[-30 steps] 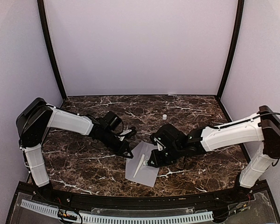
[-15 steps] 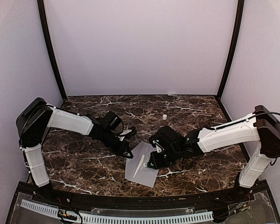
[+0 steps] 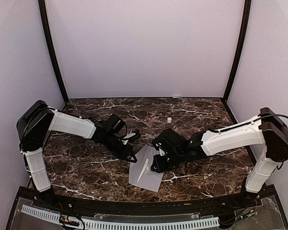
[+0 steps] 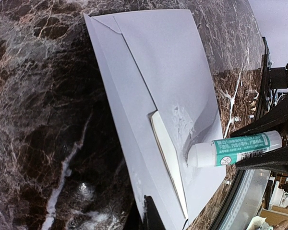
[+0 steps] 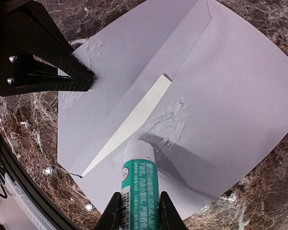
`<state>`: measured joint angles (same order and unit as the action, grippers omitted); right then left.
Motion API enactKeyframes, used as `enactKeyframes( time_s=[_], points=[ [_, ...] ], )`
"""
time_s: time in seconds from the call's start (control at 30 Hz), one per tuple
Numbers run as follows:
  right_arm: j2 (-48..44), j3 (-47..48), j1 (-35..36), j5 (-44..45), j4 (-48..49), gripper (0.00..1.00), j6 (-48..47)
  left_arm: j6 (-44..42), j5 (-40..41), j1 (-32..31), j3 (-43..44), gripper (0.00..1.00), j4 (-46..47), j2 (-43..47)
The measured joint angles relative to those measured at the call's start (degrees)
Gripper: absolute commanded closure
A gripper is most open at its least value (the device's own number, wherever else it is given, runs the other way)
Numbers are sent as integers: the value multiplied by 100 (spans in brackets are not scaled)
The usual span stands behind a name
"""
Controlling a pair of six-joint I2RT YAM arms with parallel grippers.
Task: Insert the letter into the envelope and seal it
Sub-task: Paint the envelope at the center of the board.
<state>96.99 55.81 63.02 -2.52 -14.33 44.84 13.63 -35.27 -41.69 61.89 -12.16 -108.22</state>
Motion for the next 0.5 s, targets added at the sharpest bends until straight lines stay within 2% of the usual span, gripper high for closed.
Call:
enactKeyframes(
  time_s=[0.5],
  points=[
    [72, 85, -35, 212, -164, 100, 50, -4, 0, 0, 2, 100, 2, 0]
  ],
)
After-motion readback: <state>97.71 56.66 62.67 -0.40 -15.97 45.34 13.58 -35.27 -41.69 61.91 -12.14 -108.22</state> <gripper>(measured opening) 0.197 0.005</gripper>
